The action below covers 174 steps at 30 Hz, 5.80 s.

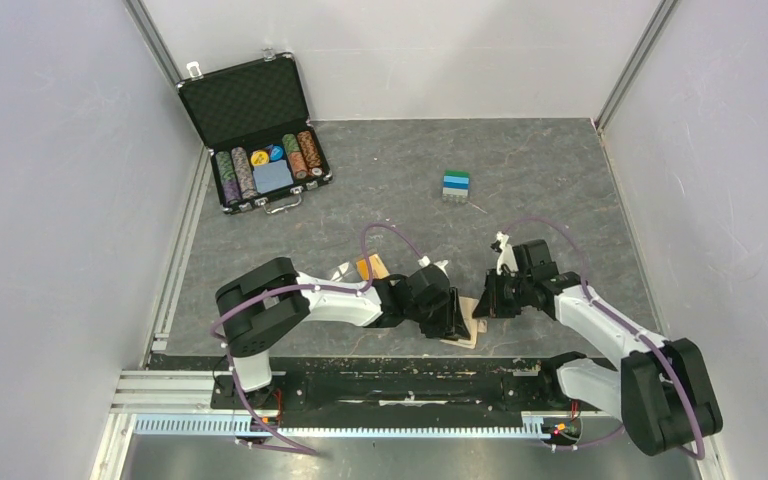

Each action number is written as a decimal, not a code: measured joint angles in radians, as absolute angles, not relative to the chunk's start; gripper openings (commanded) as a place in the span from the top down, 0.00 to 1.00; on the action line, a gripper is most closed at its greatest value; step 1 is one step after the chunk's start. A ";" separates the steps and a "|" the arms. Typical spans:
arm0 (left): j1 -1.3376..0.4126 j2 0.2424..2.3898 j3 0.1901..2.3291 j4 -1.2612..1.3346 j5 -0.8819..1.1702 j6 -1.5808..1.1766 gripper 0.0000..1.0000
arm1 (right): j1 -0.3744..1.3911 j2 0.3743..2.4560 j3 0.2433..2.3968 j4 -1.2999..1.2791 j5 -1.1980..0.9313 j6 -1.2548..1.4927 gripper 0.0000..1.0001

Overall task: Put the credit cards into the card holder
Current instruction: Close the card holder at the center of the board.

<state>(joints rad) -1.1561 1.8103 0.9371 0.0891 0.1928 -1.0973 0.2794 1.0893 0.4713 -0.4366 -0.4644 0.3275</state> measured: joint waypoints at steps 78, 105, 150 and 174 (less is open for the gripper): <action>-1.140 1.905 1.179 -0.154 0.102 -0.948 0.74 | 0.267 1.170 0.430 -0.334 -0.472 0.322 0.97; -1.134 1.875 1.178 -0.110 0.105 -0.947 0.96 | 0.267 1.170 0.429 -0.333 -0.473 0.322 0.96; -1.118 1.877 1.158 -0.183 0.054 -0.928 0.98 | 0.267 1.009 0.496 -0.408 -0.471 0.321 1.00; -1.117 1.878 1.155 -0.181 0.054 -0.928 0.98 | 0.364 1.081 0.443 -0.325 -0.515 0.366 1.00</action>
<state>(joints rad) -1.1168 1.8782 1.1545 -0.1810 0.0536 -0.9283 0.3645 1.0805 0.4427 -0.3252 -0.5148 0.3660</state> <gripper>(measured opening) 0.029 0.004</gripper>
